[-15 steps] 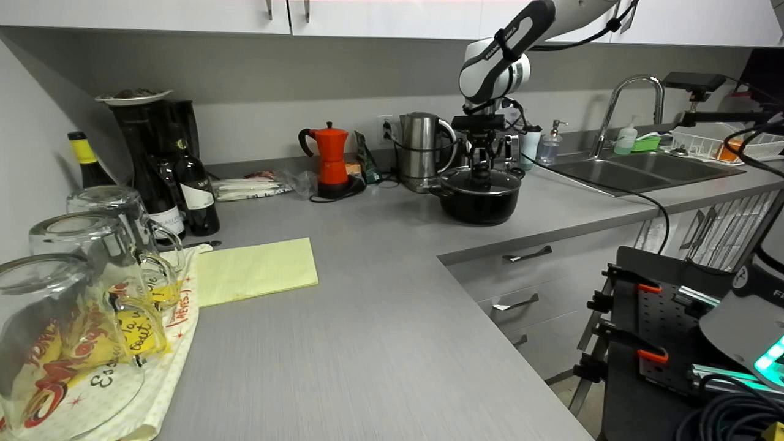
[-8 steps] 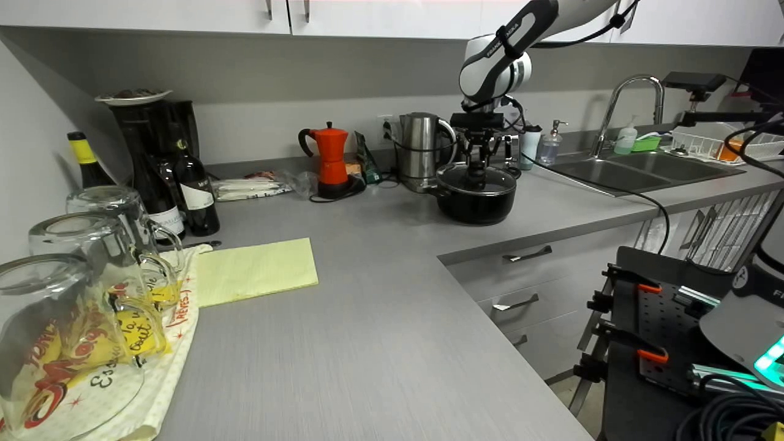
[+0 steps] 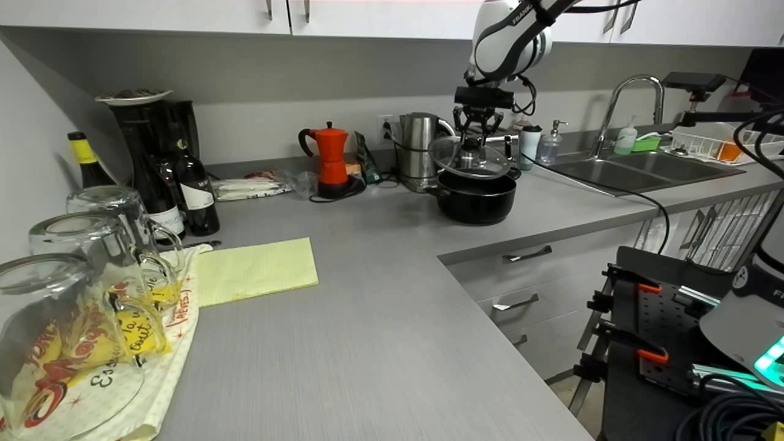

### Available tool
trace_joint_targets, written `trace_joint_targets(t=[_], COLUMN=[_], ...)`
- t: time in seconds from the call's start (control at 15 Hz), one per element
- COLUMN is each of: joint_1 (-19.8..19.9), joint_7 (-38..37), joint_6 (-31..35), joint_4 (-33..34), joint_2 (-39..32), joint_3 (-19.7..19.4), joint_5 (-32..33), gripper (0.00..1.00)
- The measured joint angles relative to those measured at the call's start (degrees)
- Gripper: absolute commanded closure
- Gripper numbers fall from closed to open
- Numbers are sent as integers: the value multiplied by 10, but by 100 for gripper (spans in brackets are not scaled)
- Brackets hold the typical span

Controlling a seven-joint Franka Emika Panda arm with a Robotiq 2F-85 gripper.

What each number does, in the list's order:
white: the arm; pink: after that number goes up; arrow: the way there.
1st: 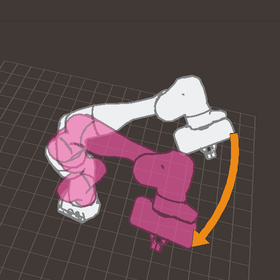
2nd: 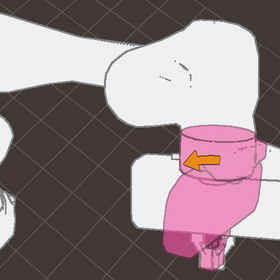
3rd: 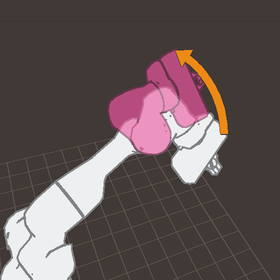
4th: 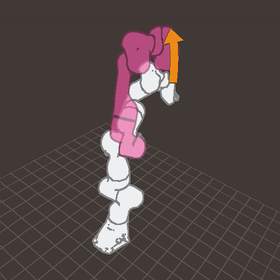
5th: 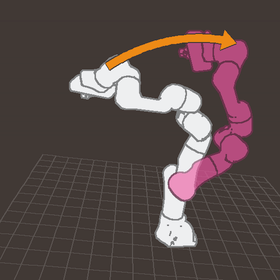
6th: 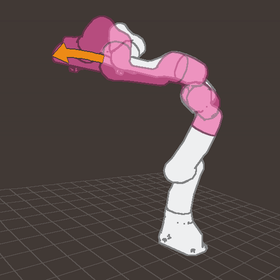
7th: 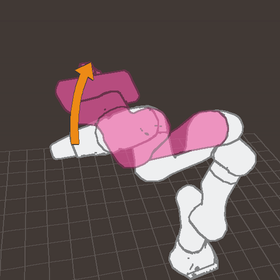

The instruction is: Remove the glass lid from the black pot and put it on the table

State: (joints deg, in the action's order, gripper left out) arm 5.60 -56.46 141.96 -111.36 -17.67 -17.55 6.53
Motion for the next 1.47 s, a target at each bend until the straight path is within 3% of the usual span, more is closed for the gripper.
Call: trace_joint_targets(t=[0.33, 0.73, 1.13, 1.47], joint_1=[-29, -64, -100, -120], joint_7=[1, 2, 3, 16], joint_6=[-1, -14, -42, -49], joint_4=[-24, -13, 28, 74], joint_2=[60, 68, 24, -47], joint_3=[27, 85, 122, 125], joint_5=[36, 55, 88, 111], gripper=[75, 75, 75, 75])
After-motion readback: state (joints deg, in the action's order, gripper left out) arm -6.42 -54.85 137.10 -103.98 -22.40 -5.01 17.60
